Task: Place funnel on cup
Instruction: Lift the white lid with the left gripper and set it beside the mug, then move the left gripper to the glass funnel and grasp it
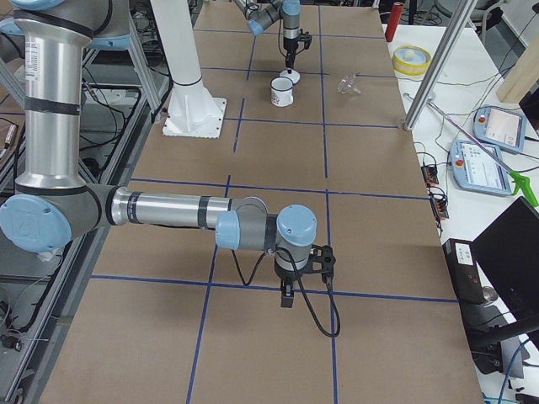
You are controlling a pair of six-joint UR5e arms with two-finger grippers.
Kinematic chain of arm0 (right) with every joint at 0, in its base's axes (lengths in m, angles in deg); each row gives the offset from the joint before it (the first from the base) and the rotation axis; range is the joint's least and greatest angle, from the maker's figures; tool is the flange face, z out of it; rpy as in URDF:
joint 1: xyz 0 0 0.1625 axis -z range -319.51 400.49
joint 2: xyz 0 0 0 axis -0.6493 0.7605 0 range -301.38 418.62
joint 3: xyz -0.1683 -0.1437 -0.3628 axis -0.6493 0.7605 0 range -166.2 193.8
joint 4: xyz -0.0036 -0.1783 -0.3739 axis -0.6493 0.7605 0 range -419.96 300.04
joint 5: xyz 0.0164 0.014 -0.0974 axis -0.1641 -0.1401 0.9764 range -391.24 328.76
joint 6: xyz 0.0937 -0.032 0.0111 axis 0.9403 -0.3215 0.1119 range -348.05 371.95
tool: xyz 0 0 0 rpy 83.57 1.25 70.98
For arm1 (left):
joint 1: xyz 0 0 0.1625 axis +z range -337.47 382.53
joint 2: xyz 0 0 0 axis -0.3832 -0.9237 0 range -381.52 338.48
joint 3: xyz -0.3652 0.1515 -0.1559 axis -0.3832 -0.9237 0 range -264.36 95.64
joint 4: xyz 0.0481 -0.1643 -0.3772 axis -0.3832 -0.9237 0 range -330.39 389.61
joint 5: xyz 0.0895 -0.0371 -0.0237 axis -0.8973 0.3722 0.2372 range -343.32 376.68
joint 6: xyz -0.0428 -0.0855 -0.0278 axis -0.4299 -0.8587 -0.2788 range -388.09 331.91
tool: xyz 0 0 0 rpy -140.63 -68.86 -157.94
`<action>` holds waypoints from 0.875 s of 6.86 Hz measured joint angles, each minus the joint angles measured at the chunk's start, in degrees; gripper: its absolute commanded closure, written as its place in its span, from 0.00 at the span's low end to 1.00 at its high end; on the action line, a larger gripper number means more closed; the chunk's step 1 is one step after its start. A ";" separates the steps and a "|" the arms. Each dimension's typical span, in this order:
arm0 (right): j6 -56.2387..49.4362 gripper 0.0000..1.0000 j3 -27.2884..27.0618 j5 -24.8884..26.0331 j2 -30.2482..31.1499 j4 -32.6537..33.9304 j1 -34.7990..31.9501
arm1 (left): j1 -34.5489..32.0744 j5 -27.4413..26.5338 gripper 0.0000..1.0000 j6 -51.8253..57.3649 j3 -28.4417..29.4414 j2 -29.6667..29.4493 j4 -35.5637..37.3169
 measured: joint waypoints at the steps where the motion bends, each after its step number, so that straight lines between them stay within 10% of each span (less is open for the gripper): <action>1: 0.00 0.00 -0.01 0.00 0.00 0.00 0.00 | 0.14 -0.02 0.87 0.07 0.22 0.00 -0.01; 2: 0.00 0.00 -0.01 0.00 0.00 0.00 0.00 | 0.17 -0.03 0.70 0.11 0.36 0.00 -0.01; 3: 0.00 0.00 0.01 0.00 0.00 0.00 0.00 | 0.20 -0.07 0.01 0.14 0.45 0.00 -0.02; 6: 0.00 0.00 -0.01 0.00 0.00 0.00 0.00 | 0.04 -0.77 0.00 -1.75 -1.30 -0.26 0.06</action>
